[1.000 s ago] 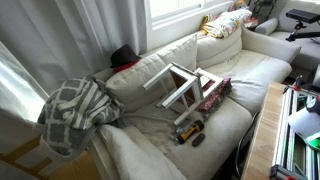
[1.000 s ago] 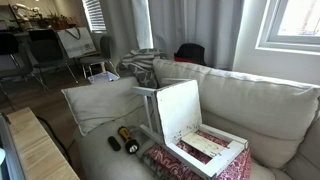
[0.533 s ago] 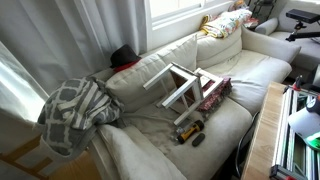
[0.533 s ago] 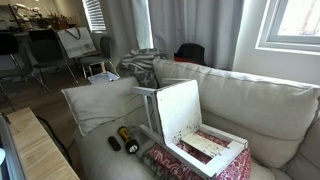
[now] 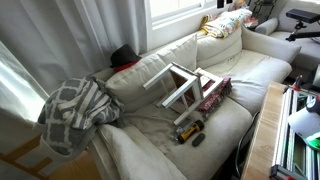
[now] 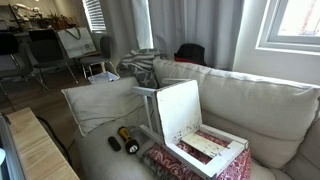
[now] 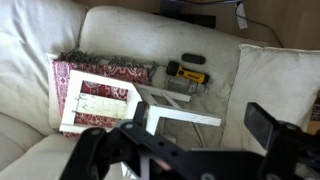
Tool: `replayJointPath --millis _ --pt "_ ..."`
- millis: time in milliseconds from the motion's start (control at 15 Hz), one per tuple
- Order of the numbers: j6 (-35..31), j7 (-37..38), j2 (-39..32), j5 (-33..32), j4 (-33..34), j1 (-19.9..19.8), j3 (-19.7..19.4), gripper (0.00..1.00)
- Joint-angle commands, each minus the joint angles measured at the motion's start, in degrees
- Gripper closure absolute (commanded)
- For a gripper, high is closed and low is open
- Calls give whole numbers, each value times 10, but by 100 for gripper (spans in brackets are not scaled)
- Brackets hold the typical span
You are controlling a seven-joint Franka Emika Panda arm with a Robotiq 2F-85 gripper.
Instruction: Pick up the chair, turn it ninety degrees anticlockwise and place it standing right side up on the couch
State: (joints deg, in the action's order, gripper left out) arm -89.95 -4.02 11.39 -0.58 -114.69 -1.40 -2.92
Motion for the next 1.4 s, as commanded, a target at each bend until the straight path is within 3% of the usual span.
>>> replayJointPath --millis 0,133,467,533,1067,1333 --pt "17 -31 -85 48 36 -41 -53 0" --pt "15 -44 -122 90 44 -63 -76 0" --pt "-106 -98 -176 247 27 -105 -95 0" --pt "-77 -77 -158 196 26 -99 -88 0" --pt "-84 -81 -162 201 28 -102 -85 0" --pt "-112 -88 -276 200 85 -120 -94 0"
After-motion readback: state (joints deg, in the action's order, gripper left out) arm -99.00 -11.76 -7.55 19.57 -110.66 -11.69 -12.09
